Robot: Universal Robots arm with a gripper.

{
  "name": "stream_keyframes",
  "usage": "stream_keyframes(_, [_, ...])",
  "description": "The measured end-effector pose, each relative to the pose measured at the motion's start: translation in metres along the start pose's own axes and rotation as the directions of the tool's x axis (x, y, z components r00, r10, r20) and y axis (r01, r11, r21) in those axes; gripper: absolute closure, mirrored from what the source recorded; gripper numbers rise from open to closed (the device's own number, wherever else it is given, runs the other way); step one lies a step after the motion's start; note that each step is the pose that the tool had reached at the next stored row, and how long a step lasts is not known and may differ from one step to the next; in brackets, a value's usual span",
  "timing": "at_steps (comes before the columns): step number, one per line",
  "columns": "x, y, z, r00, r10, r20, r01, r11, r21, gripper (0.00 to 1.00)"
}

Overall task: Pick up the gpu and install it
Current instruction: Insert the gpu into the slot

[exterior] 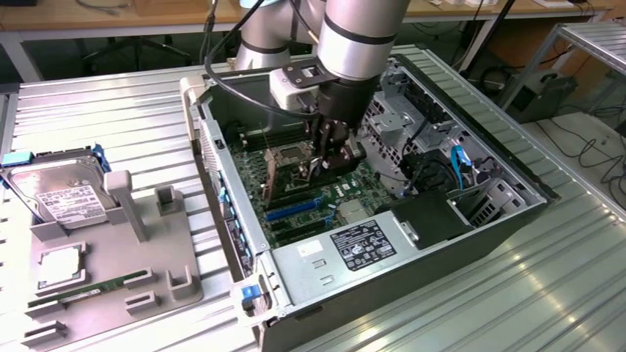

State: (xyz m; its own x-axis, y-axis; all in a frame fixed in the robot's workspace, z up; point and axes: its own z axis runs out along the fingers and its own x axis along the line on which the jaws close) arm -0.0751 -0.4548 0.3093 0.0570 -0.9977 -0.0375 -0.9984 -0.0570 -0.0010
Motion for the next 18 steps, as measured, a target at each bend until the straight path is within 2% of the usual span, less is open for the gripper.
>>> stream_keyframes(4, [0.0,0.0014,0.0023,0.9997,0.024,-0.0061,-0.024,0.9997,0.0007,0.74])
stream_keyframes(11, [0.0,0.0071,0.0061,0.9986,0.045,-0.0272,-0.045,0.999,0.0018,0.74])
stream_keyframes(18, [-0.001,0.0152,0.0101,0.9972,0.067,-0.0344,-0.067,0.9978,0.0027,0.74])
